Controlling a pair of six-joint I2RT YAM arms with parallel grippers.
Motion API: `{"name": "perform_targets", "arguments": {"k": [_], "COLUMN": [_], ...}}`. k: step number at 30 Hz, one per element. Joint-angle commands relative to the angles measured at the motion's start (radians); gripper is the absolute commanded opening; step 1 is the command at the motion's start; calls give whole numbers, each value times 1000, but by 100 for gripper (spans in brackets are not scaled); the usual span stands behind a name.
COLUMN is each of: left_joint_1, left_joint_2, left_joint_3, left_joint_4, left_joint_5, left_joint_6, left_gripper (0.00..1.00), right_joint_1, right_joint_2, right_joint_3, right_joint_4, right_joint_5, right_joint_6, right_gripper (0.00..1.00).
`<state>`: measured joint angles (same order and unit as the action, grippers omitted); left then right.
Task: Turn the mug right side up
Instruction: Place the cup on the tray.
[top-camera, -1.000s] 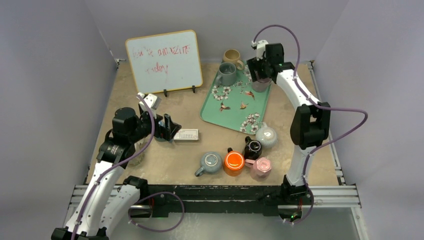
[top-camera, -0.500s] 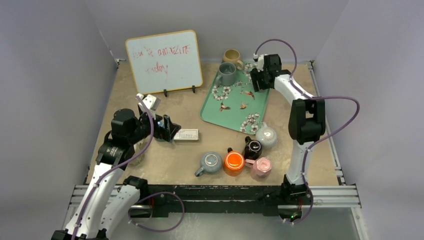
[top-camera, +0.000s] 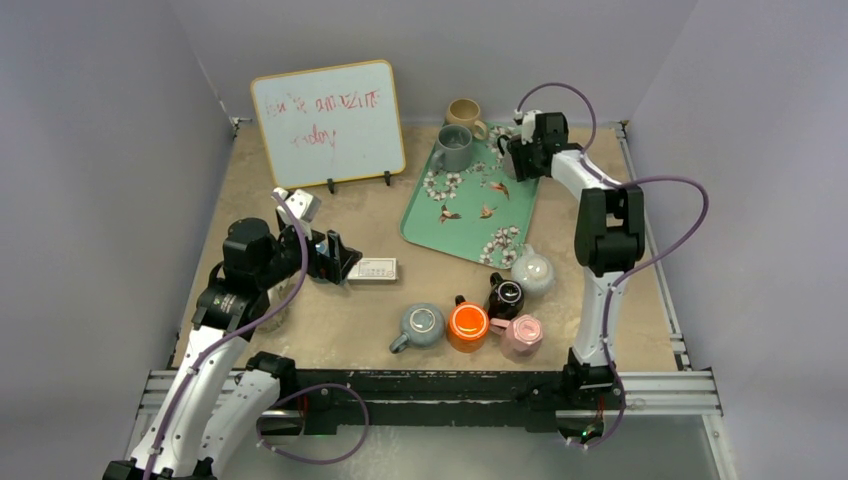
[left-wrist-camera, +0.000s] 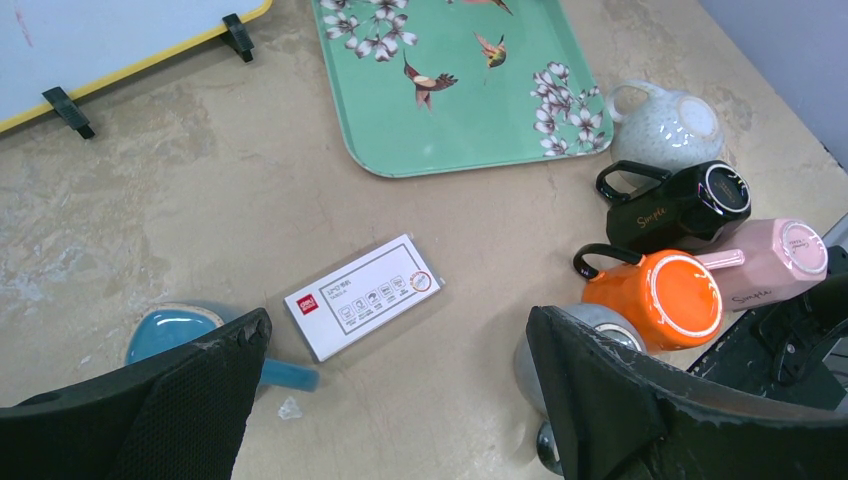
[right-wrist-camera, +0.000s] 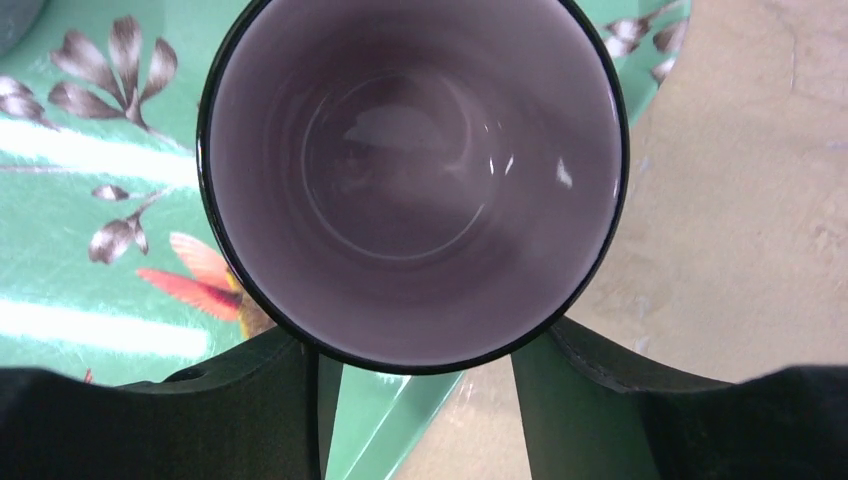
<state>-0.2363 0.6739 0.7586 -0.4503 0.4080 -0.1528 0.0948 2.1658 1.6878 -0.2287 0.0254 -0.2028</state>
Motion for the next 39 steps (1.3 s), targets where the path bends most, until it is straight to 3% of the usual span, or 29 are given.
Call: {"name": "perform_targets", "arguments": {"k": [1,24,39], "left_joint_1": [2,2,2], "left_joint_2": [-7,14,27], "left_joint_3": [-1,-1,1], "left_joint_4": [25,22,18], "left_joint_5": [8,5,-5], "left_joint_6": [13,16,11], "left_gripper": [99,99,99], "right_joint_1": [-4,-4,-5], "right_joint_2": [36,152,233], "right_joint_3": [91,208,300], "right_joint_4": [68,201,236], "right_joint_5": [-51,-117,-193], "right_joint_6": [-26,148,61], "right_gripper": [60,51,51]}}
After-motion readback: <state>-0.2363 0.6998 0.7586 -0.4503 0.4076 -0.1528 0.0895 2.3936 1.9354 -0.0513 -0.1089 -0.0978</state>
